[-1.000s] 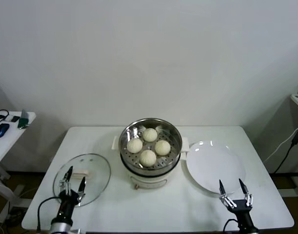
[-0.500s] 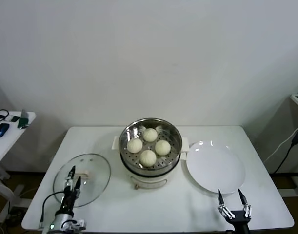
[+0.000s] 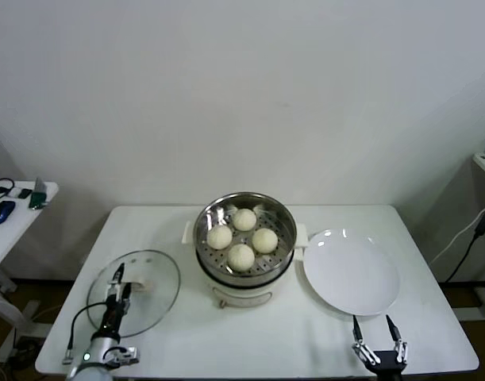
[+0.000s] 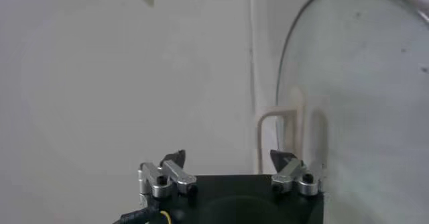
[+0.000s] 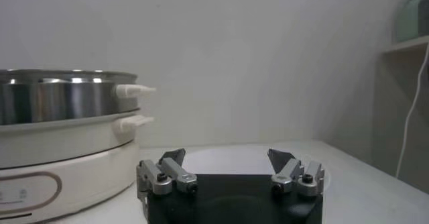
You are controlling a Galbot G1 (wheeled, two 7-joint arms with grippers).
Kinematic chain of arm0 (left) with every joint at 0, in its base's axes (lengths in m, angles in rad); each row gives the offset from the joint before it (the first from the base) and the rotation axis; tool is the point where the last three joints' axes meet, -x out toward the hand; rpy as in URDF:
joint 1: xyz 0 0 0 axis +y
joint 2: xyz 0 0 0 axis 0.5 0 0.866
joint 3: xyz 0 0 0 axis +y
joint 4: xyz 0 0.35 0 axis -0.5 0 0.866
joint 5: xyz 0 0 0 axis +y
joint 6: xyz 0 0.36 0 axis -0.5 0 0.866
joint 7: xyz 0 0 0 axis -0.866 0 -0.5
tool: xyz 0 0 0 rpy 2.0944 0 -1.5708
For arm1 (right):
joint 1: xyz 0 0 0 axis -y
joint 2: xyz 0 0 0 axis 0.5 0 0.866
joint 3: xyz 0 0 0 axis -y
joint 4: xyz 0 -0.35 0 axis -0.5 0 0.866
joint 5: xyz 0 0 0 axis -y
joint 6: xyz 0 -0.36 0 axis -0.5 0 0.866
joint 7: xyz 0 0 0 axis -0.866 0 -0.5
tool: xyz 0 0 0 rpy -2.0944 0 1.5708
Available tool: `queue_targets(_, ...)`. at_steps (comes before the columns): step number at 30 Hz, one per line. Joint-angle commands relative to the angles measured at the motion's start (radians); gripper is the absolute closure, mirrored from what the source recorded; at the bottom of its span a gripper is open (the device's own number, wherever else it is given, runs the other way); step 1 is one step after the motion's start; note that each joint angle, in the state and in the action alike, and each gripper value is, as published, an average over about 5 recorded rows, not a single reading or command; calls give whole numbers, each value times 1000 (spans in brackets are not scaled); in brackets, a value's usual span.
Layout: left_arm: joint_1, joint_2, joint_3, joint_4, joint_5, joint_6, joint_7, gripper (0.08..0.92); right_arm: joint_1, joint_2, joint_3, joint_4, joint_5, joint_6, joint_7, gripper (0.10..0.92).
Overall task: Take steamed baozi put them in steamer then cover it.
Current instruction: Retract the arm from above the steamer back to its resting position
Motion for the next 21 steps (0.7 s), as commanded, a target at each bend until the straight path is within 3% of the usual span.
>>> queue_targets(1, -27, 2, 1, 30, 12, 2, -6, 260, -4, 10, 1, 1, -9, 4, 0, 203)
queue_targets(21, -27, 3, 0, 69, 30, -8, -15, 830, -11, 16, 7, 14, -19, 3, 0, 203)
